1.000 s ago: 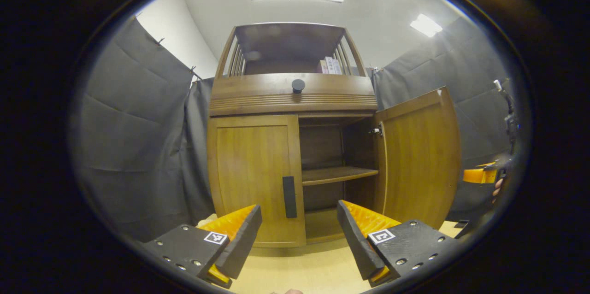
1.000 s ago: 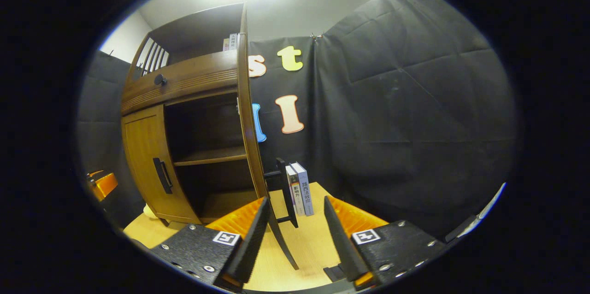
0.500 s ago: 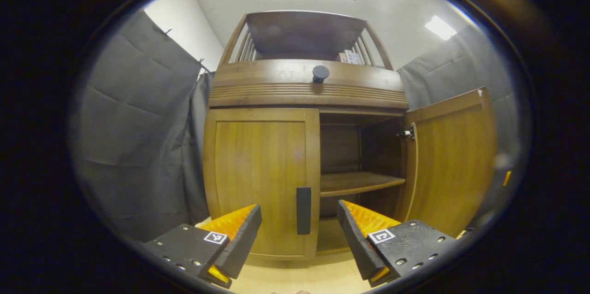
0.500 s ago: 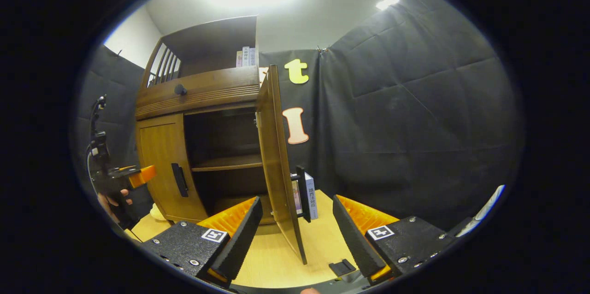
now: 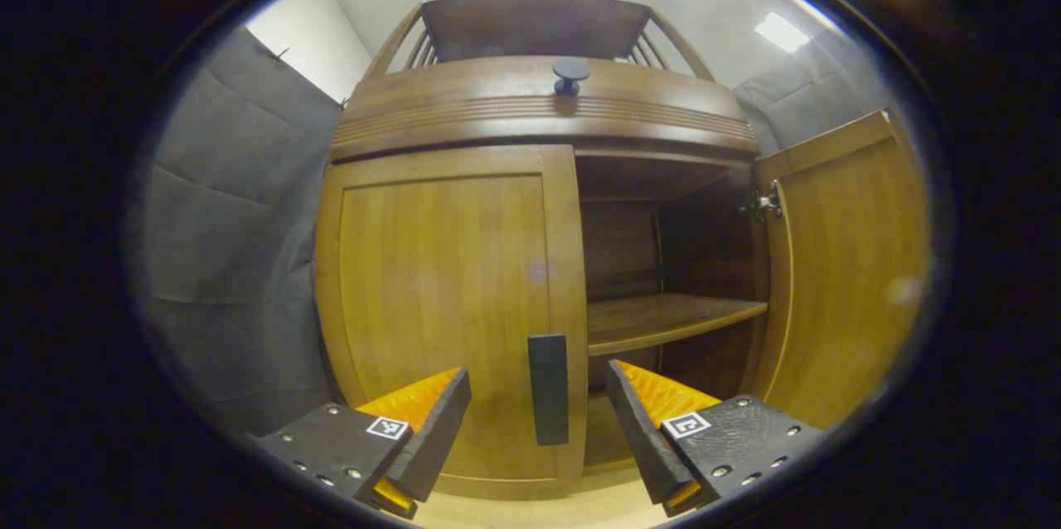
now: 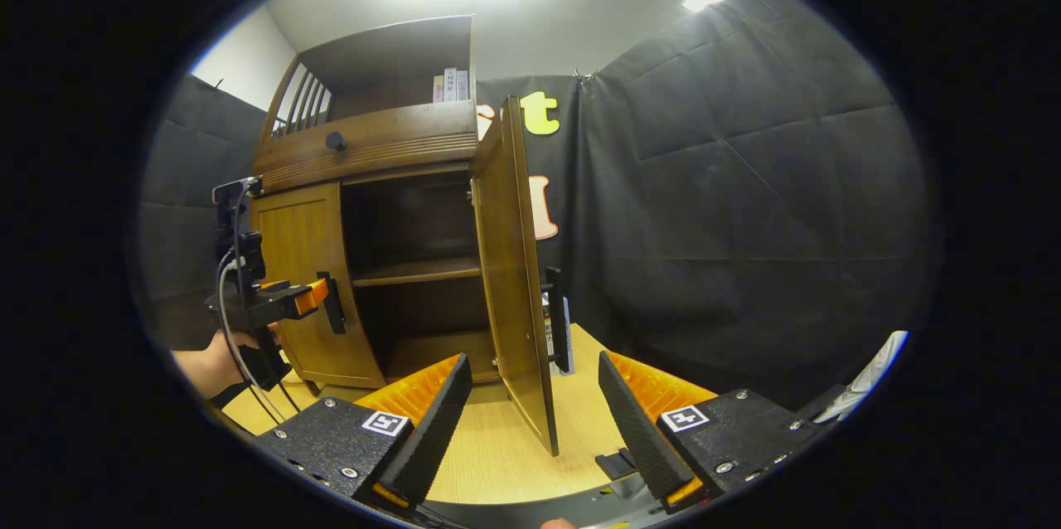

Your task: Open the right door of the double-door shoe cabinet with the right hand, and open the left door with the left hand.

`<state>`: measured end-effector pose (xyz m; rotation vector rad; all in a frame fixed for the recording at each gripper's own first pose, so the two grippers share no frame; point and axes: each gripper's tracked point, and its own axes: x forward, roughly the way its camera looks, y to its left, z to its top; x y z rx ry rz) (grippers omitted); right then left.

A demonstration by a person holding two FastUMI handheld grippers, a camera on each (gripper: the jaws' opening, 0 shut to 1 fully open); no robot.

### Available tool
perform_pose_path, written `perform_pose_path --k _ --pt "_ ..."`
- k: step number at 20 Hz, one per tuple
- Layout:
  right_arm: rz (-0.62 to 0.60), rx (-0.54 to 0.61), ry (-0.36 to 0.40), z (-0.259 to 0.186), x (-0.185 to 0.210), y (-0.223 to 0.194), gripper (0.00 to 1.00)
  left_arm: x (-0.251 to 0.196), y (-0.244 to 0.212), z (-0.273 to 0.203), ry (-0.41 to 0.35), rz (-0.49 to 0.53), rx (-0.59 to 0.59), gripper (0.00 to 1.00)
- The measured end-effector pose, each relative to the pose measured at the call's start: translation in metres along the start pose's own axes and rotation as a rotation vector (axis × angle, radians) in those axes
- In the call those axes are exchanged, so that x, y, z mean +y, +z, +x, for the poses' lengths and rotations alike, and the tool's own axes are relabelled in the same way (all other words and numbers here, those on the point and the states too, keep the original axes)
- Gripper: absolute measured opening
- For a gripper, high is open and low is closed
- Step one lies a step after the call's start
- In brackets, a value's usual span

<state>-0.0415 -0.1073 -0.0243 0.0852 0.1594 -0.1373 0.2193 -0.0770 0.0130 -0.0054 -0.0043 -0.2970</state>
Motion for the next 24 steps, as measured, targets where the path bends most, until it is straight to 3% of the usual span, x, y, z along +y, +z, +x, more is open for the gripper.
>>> perform_pose_path --k 2,5,6,9,11,12,13,16,18,23,24 --pt "0.001 0.021 0.001 -0.003 0.000 -0.007 0.94 0.001 -0.011 0.015 0.004 -0.002 0.013 0.94" --pt "-0.003 0.051 0.005 0.001 -0.002 -0.008 0.95 -0.002 -0.024 0.028 -0.013 -0.003 0.031 0.94" --pt "-0.003 0.051 0.006 0.002 -0.001 -0.007 0.95 -0.004 -0.027 0.034 -0.011 -0.002 0.036 0.99" --pt "-0.010 0.055 0.018 0.000 0.003 -0.008 0.95 -0.010 -0.037 0.047 -0.016 -0.025 0.067 0.92" --pt "-0.019 0.063 0.026 0.000 0.006 -0.011 0.95 -0.014 -0.043 0.056 -0.019 -0.044 0.083 0.84" --pt "-0.021 0.072 0.032 0.000 0.007 -0.013 0.95 -0.015 -0.044 0.062 -0.023 -0.049 0.091 0.72" --pt "-0.021 0.078 0.034 0.001 0.008 -0.014 0.95 -0.008 -0.043 0.064 0.009 -0.043 0.088 0.72" --pt "-0.018 0.075 0.042 0.001 0.007 -0.014 0.95 -0.001 -0.041 0.067 0.021 -0.070 0.102 0.41" --pt "-0.011 0.079 0.055 0.004 0.008 -0.015 0.92 -0.006 -0.041 0.063 0.010 -0.088 0.117 0.36" --pt "0.009 0.066 0.087 0.016 0.011 -0.010 0.95 -0.004 -0.039 0.041 -0.001 -0.095 0.126 0.24" --pt "0.010 0.062 0.100 0.018 0.013 -0.010 0.95 -0.003 -0.038 0.033 -0.002 -0.094 0.123 0.29"
